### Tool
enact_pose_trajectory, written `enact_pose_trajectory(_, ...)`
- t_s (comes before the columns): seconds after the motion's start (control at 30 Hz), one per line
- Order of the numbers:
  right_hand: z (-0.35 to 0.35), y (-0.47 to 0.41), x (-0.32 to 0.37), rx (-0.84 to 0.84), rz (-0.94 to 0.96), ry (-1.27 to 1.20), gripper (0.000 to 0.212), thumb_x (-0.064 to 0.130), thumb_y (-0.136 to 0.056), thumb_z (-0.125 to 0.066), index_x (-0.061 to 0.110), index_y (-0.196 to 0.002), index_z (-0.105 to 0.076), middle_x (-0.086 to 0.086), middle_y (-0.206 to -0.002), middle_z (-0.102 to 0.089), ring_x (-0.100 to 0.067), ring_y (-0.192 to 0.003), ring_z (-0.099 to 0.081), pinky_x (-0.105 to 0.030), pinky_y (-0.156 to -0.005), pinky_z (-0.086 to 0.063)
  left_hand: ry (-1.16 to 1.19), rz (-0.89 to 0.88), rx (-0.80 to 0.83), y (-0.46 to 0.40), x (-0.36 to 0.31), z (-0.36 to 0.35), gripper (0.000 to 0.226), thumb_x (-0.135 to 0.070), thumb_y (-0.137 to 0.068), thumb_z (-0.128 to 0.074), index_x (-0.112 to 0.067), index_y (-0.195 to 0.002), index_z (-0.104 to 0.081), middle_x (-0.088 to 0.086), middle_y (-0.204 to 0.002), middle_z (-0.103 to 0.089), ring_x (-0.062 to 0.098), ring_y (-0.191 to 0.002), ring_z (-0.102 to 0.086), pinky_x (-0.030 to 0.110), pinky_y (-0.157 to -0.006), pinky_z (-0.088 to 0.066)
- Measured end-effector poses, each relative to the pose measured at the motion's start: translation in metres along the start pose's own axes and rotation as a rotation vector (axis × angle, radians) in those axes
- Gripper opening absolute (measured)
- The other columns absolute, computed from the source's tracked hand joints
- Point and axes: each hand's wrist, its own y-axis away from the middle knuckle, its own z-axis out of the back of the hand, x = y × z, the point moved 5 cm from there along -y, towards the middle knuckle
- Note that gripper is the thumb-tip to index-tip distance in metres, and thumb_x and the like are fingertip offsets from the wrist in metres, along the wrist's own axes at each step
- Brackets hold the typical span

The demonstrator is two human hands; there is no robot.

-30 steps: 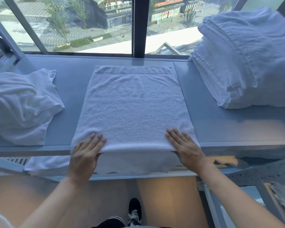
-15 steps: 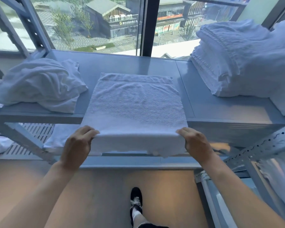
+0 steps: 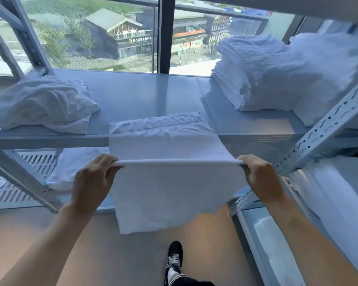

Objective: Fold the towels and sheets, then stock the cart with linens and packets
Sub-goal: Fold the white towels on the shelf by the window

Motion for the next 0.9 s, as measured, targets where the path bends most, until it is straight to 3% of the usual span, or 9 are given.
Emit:
enact_pose_trajectory(0.1,0.026,0.021,-0.013,-0.027,-0.048,0.015,0.015,-0.001,-0.091,-0.069,0.004,-0.104,-0.074,-0.012,-0.093,-0.074,-0.036,-0.081,-0.071,-0.044,-0.069,-0.060,0.058,0.012,0.023,-0.006,-0.025,-0.013,0.019,-0.021,-0.096,-0.058,-0.007,-0.097,-0.071,0.007,-0.092,-0.068,0.039,-0.075,-0.066,0.044,-0.058,-0.054)
enact_pose_trajectory(0.17,0.038,0.033,-0.025,-0.025,-0.096,0.027,0.029,-0.012,-0.083,-0.068,0.006,-0.105,-0.075,-0.012,-0.094,-0.074,-0.035,-0.084,-0.070,-0.044,-0.072,-0.060,0.085,0.002,0.043,-0.011,-0.039,-0.026,0.011,-0.007,-0.094,-0.061,-0.008,-0.099,-0.071,0.007,-0.094,-0.067,0.040,-0.077,-0.066,0.045,-0.059,-0.054)
enact_pose_trajectory(0.27,0.052,0.048,-0.047,-0.020,-0.145,0.064,0.043,-0.018,-0.073,-0.068,0.010,-0.105,-0.074,-0.010,-0.094,-0.073,-0.031,-0.084,-0.069,-0.037,-0.073,-0.058,0.121,-0.033,0.063,-0.021,-0.058,-0.046,0.023,0.011,-0.087,-0.067,-0.008,-0.099,-0.071,0.007,-0.095,-0.068,0.038,-0.081,-0.066,0.043,-0.062,-0.054)
enact_pose_trajectory(0.37,0.060,0.056,-0.064,-0.034,-0.139,0.071,0.053,-0.015,-0.073,-0.067,0.023,-0.109,-0.070,-0.005,-0.094,-0.073,-0.012,-0.083,-0.058,-0.028,-0.071,-0.050,0.134,-0.104,0.057,-0.033,-0.072,-0.064,0.018,0.003,-0.090,-0.060,-0.008,-0.099,-0.073,0.008,-0.094,-0.069,0.038,-0.080,-0.067,0.043,-0.063,-0.055)
enact_pose_trajectory(0.43,0.059,0.057,-0.078,-0.041,-0.150,0.077,0.053,-0.016,-0.073,-0.065,0.022,-0.110,-0.071,-0.006,-0.094,-0.073,-0.005,-0.082,-0.048,-0.027,-0.071,-0.047,0.131,-0.114,0.071,-0.044,-0.075,-0.074,0.017,-0.005,-0.092,-0.059,-0.009,-0.099,-0.074,0.008,-0.093,-0.070,0.038,-0.080,-0.067,0.042,-0.063,-0.054)
enact_pose_trajectory(0.57,0.053,0.037,-0.109,-0.051,-0.185,0.097,0.034,-0.014,-0.082,-0.067,0.009,-0.105,-0.076,-0.010,-0.093,-0.074,-0.028,-0.080,-0.066,-0.031,-0.070,-0.051,0.121,-0.060,0.098,-0.070,-0.068,-0.087,0.009,-0.005,-0.088,-0.077,-0.009,-0.096,-0.074,0.006,-0.094,-0.071,0.036,-0.085,-0.067,0.042,-0.067,-0.054)
enact_pose_trajectory(0.7,0.034,-0.003,-0.127,-0.041,-0.150,0.061,0.014,-0.004,-0.088,-0.074,0.004,-0.099,-0.075,-0.014,-0.087,-0.073,-0.037,-0.074,-0.069,-0.044,-0.066,-0.060,0.087,-0.070,0.083,-0.095,-0.063,-0.092,0.008,-0.001,-0.089,-0.074,-0.006,-0.096,-0.074,0.008,-0.091,-0.070,0.037,-0.081,-0.066,0.041,-0.069,-0.052)
enact_pose_trajectory(0.9,-0.017,-0.077,-0.148,-0.034,-0.074,-0.010,0.028,-0.016,-0.081,-0.067,0.006,-0.097,-0.073,-0.010,-0.087,-0.073,-0.034,-0.079,-0.069,-0.035,-0.068,-0.053,0.000,-0.013,0.059,-0.115,-0.038,-0.098,0.014,0.009,-0.087,-0.072,-0.001,-0.096,-0.074,0.012,-0.090,-0.070,0.040,-0.080,-0.067,0.045,-0.071,-0.055)
